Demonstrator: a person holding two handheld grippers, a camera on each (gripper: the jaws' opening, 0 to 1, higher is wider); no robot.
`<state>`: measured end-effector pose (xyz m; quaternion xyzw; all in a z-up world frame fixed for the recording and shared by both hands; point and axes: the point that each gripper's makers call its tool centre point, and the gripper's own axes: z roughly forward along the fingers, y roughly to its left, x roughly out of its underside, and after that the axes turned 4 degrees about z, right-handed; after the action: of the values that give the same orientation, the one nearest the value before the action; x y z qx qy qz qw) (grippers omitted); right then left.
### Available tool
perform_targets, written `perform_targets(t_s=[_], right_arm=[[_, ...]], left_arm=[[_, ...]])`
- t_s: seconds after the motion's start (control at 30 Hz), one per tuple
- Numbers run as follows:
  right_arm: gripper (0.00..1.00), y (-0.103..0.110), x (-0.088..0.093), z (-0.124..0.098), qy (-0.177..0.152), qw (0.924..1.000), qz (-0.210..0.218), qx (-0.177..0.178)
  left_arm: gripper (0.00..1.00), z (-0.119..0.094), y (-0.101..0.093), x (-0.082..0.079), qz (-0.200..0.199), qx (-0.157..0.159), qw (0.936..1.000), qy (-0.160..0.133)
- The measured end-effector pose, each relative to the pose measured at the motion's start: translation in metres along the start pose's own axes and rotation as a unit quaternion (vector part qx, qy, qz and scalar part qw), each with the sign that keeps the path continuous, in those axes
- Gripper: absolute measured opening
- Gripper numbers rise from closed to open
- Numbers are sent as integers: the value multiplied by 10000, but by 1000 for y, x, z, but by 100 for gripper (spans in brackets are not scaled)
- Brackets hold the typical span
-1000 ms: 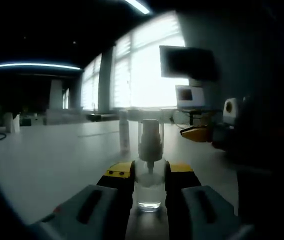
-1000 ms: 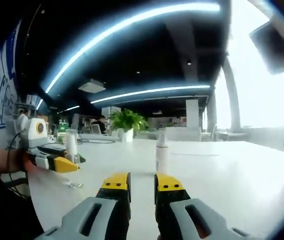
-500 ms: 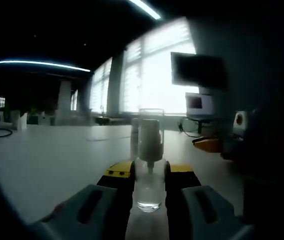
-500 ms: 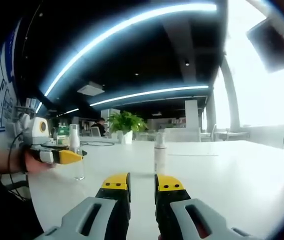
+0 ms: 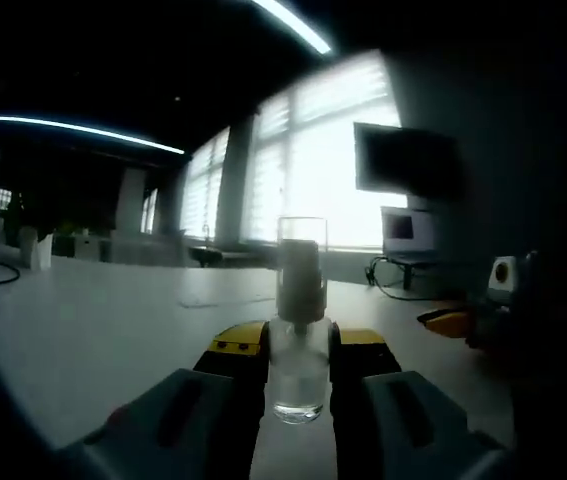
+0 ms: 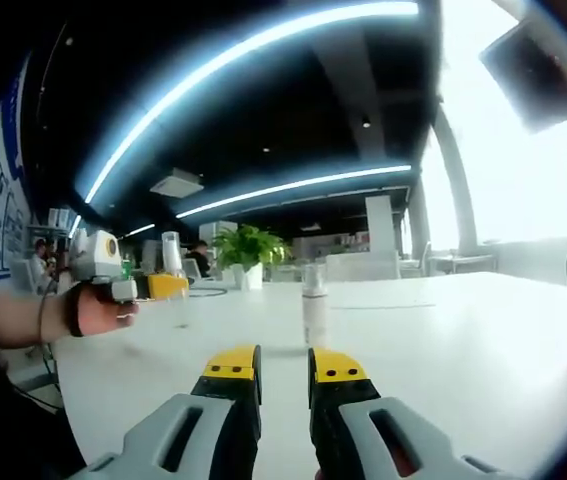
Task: Clamp pump bottle remove cover press pump head put on cover
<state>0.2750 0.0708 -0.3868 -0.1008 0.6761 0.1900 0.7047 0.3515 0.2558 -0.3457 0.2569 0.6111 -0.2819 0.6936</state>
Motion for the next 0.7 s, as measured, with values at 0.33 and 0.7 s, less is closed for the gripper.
perform_targets(t_s=[0.33,0.7], right_arm=[[13,-1,-3,-3,-43,9999,123,-46],[13,6,-1,-2,18,9999,54,-105]], left_arm=[[15,27,15,0,-127,85,9999,-41],[15,58,39,12,13,35,10000,17]])
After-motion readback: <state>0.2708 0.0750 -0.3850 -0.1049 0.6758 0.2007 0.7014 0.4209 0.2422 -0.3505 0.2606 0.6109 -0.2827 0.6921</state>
